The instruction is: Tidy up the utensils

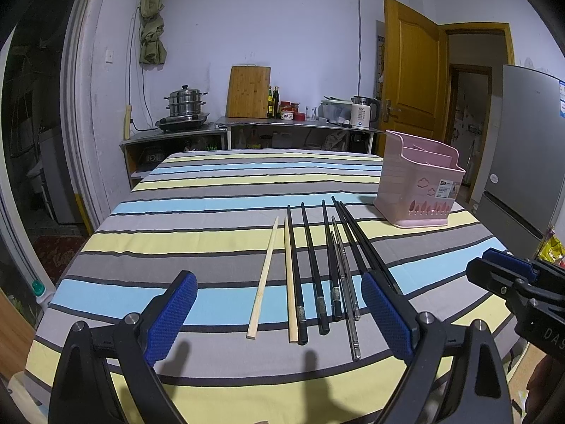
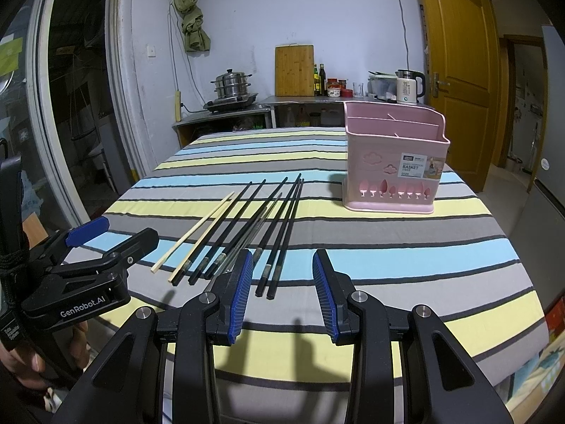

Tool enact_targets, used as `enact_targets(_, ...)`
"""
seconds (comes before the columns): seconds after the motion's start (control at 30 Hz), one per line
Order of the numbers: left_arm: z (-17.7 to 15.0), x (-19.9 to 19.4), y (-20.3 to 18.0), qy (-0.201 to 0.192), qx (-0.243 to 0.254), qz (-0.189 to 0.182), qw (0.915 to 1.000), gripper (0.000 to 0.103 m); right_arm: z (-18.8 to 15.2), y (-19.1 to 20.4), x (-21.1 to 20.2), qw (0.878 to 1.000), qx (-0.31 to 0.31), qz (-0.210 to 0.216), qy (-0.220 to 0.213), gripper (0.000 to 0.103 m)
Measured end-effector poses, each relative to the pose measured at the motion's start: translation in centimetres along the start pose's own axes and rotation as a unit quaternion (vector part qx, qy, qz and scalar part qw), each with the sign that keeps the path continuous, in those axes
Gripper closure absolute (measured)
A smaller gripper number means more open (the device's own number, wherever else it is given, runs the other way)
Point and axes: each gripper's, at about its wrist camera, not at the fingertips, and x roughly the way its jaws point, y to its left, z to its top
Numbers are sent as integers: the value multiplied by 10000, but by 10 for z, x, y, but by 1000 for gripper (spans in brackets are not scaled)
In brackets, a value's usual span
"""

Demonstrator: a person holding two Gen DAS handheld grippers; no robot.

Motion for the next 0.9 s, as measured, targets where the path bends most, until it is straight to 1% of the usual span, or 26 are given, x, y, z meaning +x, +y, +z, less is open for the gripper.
enact_targets(0.67,-2,2,0,32,14,-4,10000,8,-3,2,1,10000,-23,-4,24,66)
enact_targets(0.9,1,18,8,283,127,-50,9995,8,0,-2,13,9999,2,-12,126,66)
